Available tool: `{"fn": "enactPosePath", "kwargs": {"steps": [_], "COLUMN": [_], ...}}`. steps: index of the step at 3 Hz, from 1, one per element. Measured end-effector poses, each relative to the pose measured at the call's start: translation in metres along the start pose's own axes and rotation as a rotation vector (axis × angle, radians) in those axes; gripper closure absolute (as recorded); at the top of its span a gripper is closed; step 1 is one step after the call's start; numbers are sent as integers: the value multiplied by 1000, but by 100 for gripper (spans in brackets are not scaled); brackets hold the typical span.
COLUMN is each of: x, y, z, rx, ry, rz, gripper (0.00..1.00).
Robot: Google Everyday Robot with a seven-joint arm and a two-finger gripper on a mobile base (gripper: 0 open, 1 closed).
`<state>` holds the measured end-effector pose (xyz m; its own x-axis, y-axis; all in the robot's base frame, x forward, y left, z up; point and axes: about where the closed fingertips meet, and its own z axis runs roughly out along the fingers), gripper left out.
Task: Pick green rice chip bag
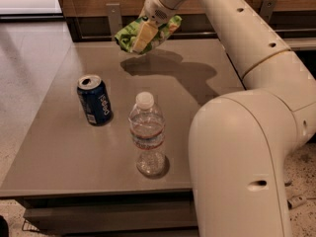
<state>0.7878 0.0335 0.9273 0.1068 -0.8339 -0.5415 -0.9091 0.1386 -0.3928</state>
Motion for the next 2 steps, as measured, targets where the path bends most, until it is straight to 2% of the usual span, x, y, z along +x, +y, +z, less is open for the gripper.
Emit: {"fn": "enactPosePath", "kwargs": {"steps": [1,2], "x": [0,-12], "y": [0,-1], "z": [0,-9], "rx": [0,5], "ry": [0,12], "rz": [0,-24], "gripper": [100,100]}}
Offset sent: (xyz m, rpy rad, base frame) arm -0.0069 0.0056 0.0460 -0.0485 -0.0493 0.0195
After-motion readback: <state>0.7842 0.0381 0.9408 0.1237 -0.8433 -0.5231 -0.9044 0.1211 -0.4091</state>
